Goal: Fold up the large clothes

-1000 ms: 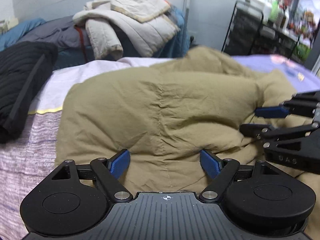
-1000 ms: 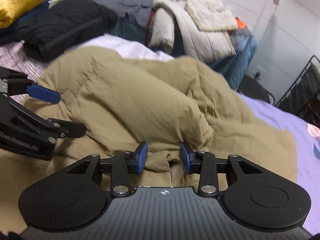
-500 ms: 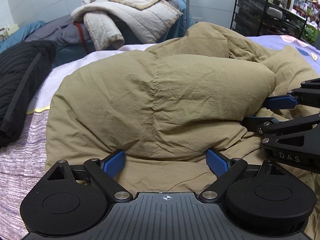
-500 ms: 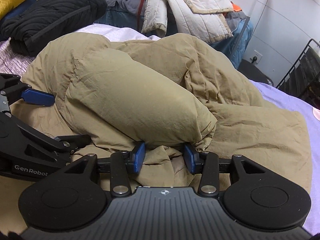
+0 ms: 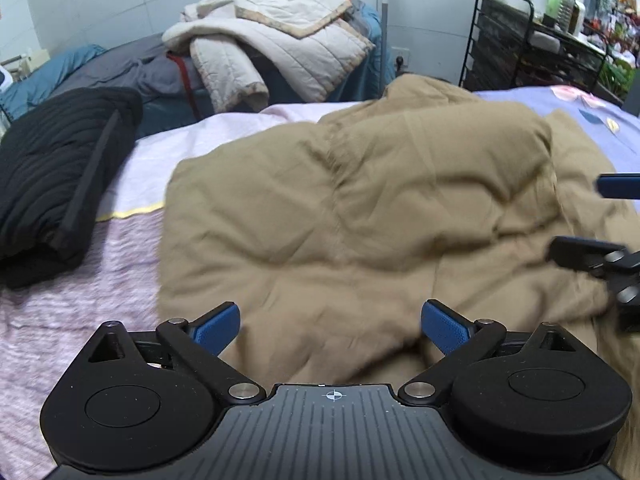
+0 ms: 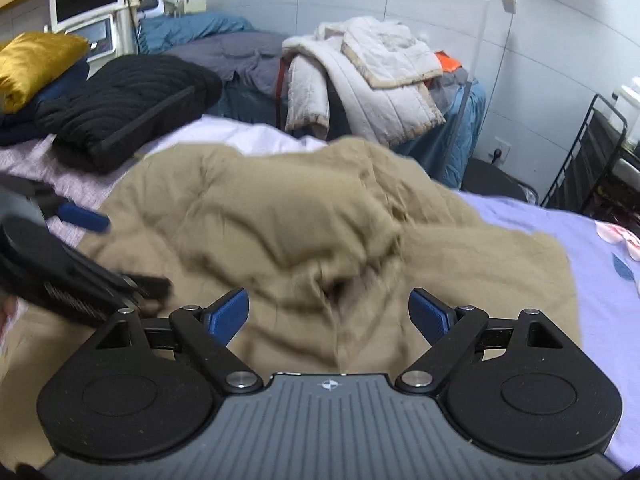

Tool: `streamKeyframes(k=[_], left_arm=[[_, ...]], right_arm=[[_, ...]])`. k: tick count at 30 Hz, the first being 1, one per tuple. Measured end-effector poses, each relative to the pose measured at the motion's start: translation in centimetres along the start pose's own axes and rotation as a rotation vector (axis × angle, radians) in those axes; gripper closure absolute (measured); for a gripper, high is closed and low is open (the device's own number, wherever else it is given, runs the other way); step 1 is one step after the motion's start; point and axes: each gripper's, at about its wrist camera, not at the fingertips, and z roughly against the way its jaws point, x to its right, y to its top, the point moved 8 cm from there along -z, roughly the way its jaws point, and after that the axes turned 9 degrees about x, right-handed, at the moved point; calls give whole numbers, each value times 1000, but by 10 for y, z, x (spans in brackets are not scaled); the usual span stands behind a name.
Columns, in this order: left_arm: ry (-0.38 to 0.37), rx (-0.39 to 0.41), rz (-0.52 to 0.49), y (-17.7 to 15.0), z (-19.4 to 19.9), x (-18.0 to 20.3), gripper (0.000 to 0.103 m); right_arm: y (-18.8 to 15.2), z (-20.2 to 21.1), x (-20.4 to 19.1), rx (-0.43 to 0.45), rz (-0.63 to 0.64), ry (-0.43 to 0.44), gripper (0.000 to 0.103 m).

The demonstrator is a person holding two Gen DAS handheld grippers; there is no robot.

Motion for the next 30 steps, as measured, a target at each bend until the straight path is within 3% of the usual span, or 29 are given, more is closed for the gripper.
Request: streamKeyframes(k=[4, 11, 20, 25, 30], left_arm=[[15, -15, 20, -35, 27, -27, 0], [88, -138, 69, -112, 69, -75, 0], [16, -194, 315, -186, 106, -91, 0], [-52, -246, 443, -205, 97, -83, 0], [-98, -288, 530, -222, 90, -69, 0]], right_arm=[[-27, 33, 22, -46, -50, -35, 12], [-98, 88, 78, -170, -225, -173, 11], [-180, 141, 123, -297, -466, -293, 11], [-211, 160, 136, -333, -584, -294, 12], [-240, 165, 139, -364, -791, -188, 16]])
